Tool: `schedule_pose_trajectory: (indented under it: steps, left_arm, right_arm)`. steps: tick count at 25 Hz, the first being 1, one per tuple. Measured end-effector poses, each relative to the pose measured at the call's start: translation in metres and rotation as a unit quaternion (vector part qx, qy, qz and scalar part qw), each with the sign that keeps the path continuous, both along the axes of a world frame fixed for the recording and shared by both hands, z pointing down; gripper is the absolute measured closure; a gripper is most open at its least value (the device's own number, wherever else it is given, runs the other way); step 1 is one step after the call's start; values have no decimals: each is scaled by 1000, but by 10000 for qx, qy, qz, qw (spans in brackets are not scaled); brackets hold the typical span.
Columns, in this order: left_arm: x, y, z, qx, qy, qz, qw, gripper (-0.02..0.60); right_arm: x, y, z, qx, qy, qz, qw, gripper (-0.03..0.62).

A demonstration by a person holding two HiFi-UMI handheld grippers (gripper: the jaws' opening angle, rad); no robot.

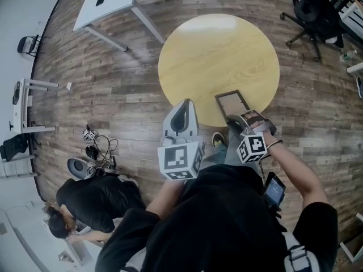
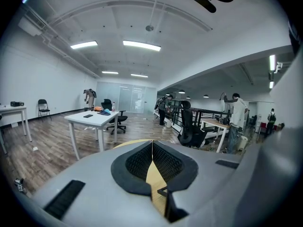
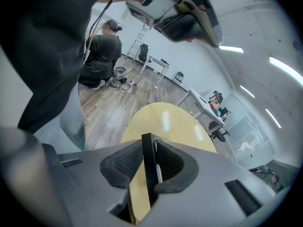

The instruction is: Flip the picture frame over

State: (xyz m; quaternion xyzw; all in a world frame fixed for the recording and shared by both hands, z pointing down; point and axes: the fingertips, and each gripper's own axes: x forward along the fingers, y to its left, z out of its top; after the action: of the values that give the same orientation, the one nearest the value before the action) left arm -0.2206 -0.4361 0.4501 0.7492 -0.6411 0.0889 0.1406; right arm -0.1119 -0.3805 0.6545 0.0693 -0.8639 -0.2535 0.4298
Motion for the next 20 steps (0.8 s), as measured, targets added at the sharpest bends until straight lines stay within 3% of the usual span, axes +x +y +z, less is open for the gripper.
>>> schedule_pose_trajectory:
  steps: [4,6,7,9,10,13,14,18,20]
  left_arm:
    - [1,-5,-5,72,-21,6,10000,560]
    - [5,-5,-3,60,-7,11,10000,560]
    - [6,-4,-2,42,-9,15,10000,560]
    - [9,-5,-2,34,-28,23,10000,560]
    - [10,-7,-3,49,-34,24,10000,560]
    - [15,-9,-4,73,-24,11,10000,560]
    - [16,-9,-3,72,-30,13,10000,560]
    - [18,-9,-1,55,-57,6,10000,560]
    - [17,-10,-1,49,-76,-13,10000,560]
  right_arm:
    - [-14,-16,-36,-670,-669,314,9950,505]
    - [-17,-22,-51,-1456,-1201,685,9796,505]
    - [-18,-26,-57,-1895,-1502,934,9658,505]
    - [-16,-43,-67,-2733,-2157,1489,9255,505]
    - [-13,-55,-71,-3152,-2503,1786,8978,505]
    - [4,-84,-74,-4255,-3343,2596,7998,507]
    - [10,-89,-70,-4453,-3485,2788,7762,507]
    - [36,-102,-46,-4844,-3814,3440,7082,508]
    - [49,-111,-35,-4892,-3949,3750,6812,512]
